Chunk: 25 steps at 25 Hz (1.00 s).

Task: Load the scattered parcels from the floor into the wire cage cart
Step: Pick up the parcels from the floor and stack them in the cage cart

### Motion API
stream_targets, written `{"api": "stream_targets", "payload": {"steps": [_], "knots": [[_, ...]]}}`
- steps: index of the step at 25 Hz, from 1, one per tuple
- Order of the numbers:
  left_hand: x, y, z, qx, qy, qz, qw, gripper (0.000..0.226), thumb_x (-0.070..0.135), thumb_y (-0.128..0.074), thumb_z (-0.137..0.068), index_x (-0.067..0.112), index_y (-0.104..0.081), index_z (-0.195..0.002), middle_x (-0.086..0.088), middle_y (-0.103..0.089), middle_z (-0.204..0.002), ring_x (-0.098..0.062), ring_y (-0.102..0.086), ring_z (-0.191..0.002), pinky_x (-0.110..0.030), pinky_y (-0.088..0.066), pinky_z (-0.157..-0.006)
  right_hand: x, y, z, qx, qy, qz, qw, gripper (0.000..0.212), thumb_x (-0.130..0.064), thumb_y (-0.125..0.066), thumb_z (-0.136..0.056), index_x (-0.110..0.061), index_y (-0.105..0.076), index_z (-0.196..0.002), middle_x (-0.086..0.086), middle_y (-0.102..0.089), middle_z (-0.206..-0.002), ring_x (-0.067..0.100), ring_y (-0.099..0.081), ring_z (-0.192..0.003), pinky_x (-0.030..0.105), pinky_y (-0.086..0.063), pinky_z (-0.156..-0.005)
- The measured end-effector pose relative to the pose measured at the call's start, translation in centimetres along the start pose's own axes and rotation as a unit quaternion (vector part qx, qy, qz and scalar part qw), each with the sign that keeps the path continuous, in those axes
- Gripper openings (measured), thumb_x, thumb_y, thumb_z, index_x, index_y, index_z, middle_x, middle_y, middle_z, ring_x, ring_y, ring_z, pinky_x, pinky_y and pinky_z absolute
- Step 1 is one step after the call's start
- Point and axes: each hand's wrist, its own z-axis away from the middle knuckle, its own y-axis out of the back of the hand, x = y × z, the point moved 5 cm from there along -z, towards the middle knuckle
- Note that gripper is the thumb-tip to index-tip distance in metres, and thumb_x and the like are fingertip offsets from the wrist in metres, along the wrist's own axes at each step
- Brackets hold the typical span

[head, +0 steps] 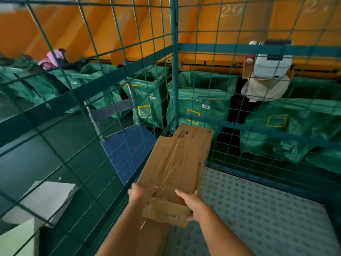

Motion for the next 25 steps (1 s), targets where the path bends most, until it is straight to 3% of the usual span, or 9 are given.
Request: {"api": "stream_targets", "payload": {"steps": [1, 2, 5, 9, 12, 15, 18, 22, 25], "knots": [[0.6, 0.5, -0.4, -0.001, -0.015, -0.002, 1.0, 0.078, 0.038, -0.084, -0.069, 0.004, -0.046, -0.127, -0.014, -0.059, -0.111, -0.023, -0.067, -0.075, -0.03, -0.057, -0.055, -0.5, -0.3, -0.3, -0.003, 0.004, -0.026, 1.0, 0.105, -0.043, -0.072, -0.083, -0.029, 0.004, -0.154, 0.007, -0.021, -0.157, 0.035, -0.036, -0.136, 0.052, -0.041, -0.104], [1.4, 0.9, -0.8, -0.004, -0.033, -0.012, 0.999, 0.072, 0.037, -0.083, -0.071, 0.005, -0.047, -0.125, -0.013, -0.059, -0.111, -0.022, -0.066, -0.074, -0.03, -0.057, -0.056, -1.2, -0.5, -0.7, 0.005, 0.012, -0.046, 0.999, 0.1, -0.04, -0.07, -0.085, -0.03, 0.001, -0.154, 0.006, -0.023, -0.157, 0.034, -0.037, -0.135, 0.052, -0.041, -0.104], [4.9, 1.7, -2.0, -0.011, -0.094, -0.025, 0.995, 0.066, 0.034, -0.078, -0.077, 0.009, -0.042, -0.126, -0.012, -0.05, -0.122, -0.022, -0.058, -0.089, -0.036, -0.054, -0.082, -3.6, -0.5, -1.6, 0.057, 0.064, -0.054, 0.995, 0.088, -0.032, -0.068, -0.088, -0.031, -0.01, -0.154, 0.002, -0.027, -0.156, 0.031, -0.04, -0.135, 0.051, -0.043, -0.104], [9.5, 1.4, -4.2, -0.034, -0.155, -0.021, 0.987, 0.061, 0.025, -0.069, -0.086, 0.009, -0.034, -0.133, -0.013, -0.038, -0.13, -0.022, -0.049, -0.09, -0.035, -0.046, -0.079, -5.9, -0.1, -5.1, 0.089, 0.118, -0.021, 0.989, 0.081, -0.029, -0.071, -0.082, -0.031, -0.028, -0.15, 0.002, -0.045, -0.146, 0.023, -0.051, -0.125, 0.044, -0.048, -0.101], [10.5, 0.6, -6.4, -0.027, -0.113, 0.027, 0.993, 0.055, 0.016, -0.053, -0.093, 0.01, -0.029, -0.142, -0.014, -0.03, -0.143, -0.029, -0.053, -0.094, -0.041, -0.046, -0.086, -8.4, -1.0, -4.2, 0.11, 0.124, 0.026, 0.986, 0.077, -0.019, -0.066, -0.091, -0.024, -0.022, -0.153, 0.005, -0.038, -0.151, 0.026, -0.044, -0.132, 0.037, -0.044, -0.104], [10.3, 0.8, -7.4, 0.03, -0.074, 0.06, 0.995, 0.049, 0.022, -0.037, -0.102, 0.011, -0.026, -0.148, -0.018, -0.033, -0.148, -0.042, -0.047, -0.117, -0.048, -0.036, -0.102, -9.2, -2.3, -5.8, 0.093, 0.107, 0.025, 0.99, 0.079, -0.017, -0.065, -0.091, -0.029, -0.018, -0.153, 0.005, -0.031, -0.154, 0.027, -0.041, -0.133, 0.036, -0.043, -0.103], [9.8, 0.6, -7.5, 0.038, -0.07, 0.056, 0.995, 0.056, 0.023, -0.044, -0.1, 0.011, -0.022, -0.149, -0.013, -0.026, -0.152, -0.041, -0.046, -0.124, -0.048, -0.034, -0.107, -9.4, -2.6, -7.0, 0.07, 0.078, -0.012, 0.994, 0.084, -0.013, -0.066, -0.088, -0.032, -0.016, -0.153, 0.003, -0.03, -0.155, 0.028, -0.043, -0.131, 0.045, -0.044, -0.104], [9.3, 1.3, -6.4, 0.017, -0.07, 0.043, 0.997, 0.08, 0.023, -0.058, -0.095, 0.009, -0.005, -0.154, -0.01, -0.012, -0.157, -0.035, -0.046, -0.126, -0.044, -0.041, -0.103, -9.2, -2.0, -6.1, 0.104, 0.08, -0.039, 0.991, 0.066, -0.025, -0.059, -0.094, -0.024, -0.026, -0.152, 0.005, -0.031, -0.154, 0.029, -0.041, -0.133, 0.046, -0.045, -0.103], [9.0, 1.9, -5.2, 0.013, -0.08, 0.014, 0.997, 0.079, 0.021, -0.054, -0.097, 0.007, -0.002, -0.153, -0.011, -0.005, -0.158, -0.036, -0.049, -0.122, -0.044, -0.047, -0.099, -8.6, -2.0, -4.5, 0.116, 0.073, -0.044, 0.99, 0.057, -0.03, -0.057, -0.096, -0.021, -0.035, -0.147, 0.008, -0.041, -0.145, 0.031, -0.052, -0.12, 0.04, -0.056, -0.081]]}}
